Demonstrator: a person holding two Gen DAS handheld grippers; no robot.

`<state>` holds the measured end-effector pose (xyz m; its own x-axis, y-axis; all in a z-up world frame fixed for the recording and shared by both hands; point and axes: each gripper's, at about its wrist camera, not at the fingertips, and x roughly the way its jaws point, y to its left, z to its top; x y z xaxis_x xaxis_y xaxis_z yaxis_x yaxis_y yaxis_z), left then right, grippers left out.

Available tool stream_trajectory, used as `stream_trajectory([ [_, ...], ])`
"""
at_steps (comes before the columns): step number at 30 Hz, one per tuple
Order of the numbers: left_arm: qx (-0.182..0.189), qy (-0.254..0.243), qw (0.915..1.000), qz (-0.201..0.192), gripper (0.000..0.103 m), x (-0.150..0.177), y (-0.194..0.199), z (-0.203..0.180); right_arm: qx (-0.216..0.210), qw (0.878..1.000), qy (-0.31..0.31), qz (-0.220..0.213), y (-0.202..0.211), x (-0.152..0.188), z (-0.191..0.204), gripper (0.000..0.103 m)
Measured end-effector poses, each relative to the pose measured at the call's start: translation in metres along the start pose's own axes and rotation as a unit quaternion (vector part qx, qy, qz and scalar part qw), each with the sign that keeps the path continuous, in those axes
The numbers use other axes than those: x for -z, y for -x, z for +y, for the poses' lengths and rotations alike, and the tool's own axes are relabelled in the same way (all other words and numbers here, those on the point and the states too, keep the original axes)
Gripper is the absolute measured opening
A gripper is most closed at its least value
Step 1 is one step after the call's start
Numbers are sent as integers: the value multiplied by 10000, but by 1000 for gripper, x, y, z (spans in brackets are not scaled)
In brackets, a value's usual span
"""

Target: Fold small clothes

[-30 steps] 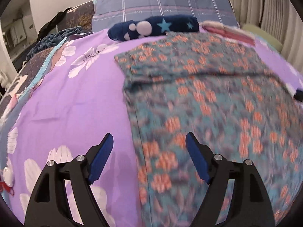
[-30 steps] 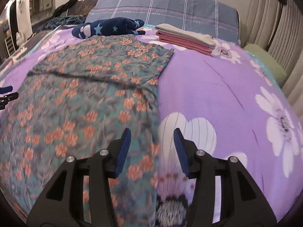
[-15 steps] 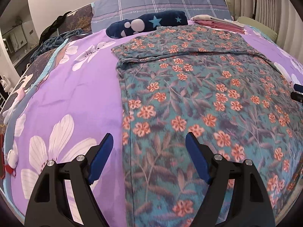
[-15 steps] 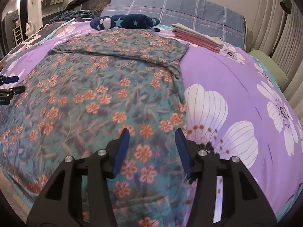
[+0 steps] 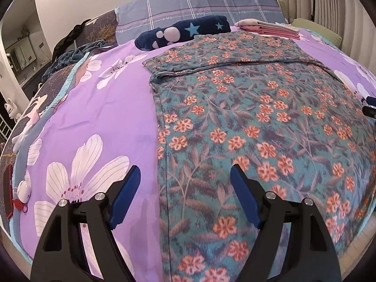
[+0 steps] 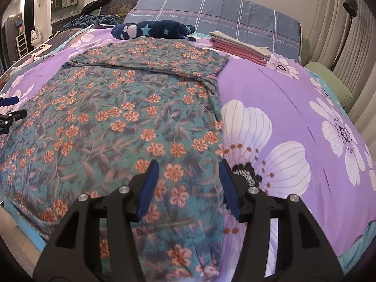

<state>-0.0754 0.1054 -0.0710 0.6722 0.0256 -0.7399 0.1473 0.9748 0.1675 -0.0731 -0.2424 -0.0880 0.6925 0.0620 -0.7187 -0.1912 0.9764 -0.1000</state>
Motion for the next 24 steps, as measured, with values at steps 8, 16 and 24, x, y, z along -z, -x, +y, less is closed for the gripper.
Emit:
stream_trajectory([
  [8,225,-247,9988,-350,31,13,41,-7,-371,9992,-87,121,13,18,-13,55],
  [16,743,-580,9950,-329,17,30,62,-27,-1341,9907,183,119,30,42,-26,55],
  [24,180,-142,9997,-121,32,41,57,7,-1687,9851,4,323,17,36,-36,50],
])
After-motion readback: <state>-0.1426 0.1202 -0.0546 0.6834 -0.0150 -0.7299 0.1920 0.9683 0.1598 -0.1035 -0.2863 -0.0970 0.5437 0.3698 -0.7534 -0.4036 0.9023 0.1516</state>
